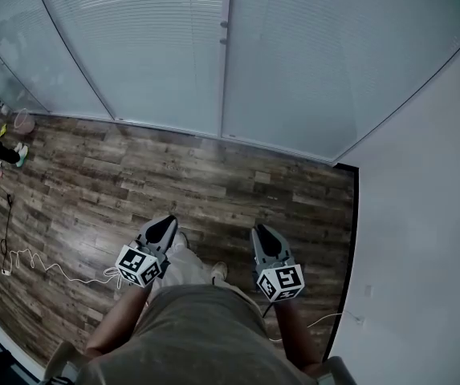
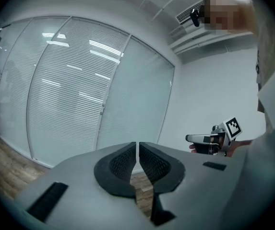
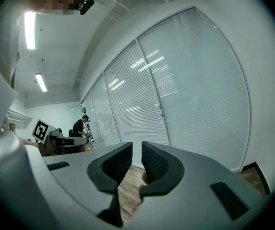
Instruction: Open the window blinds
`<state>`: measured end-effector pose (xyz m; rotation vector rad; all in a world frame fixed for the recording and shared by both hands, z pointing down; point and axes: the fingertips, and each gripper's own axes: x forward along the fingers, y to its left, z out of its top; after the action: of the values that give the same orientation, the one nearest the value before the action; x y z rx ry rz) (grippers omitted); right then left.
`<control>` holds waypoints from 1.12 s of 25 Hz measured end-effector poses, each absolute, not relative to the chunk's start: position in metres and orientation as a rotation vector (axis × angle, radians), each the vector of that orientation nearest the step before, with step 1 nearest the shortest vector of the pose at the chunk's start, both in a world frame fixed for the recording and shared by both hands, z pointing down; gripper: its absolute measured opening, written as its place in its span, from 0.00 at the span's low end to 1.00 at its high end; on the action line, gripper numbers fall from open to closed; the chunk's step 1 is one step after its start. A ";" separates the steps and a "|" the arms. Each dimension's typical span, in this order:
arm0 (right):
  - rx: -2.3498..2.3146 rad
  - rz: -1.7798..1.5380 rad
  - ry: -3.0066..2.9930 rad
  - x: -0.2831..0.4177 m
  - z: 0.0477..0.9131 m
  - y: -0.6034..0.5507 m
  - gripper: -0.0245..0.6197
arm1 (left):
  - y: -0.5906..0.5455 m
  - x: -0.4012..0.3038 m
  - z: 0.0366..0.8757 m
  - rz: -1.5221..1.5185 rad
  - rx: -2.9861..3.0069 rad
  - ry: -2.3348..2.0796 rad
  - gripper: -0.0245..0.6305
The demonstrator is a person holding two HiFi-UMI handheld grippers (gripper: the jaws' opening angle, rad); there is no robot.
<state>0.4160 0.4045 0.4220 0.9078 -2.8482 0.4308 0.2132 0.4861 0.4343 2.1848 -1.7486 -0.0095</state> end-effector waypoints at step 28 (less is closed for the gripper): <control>1.010 0.399 -2.803 0.211 0.424 0.303 0.11 | 0.374 0.021 0.443 -0.068 2.293 -1.619 0.08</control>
<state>0.2112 0.3028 0.4237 1.0098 -2.8029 0.3994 0.0212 0.3740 0.4433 2.2932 -1.6191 -0.0682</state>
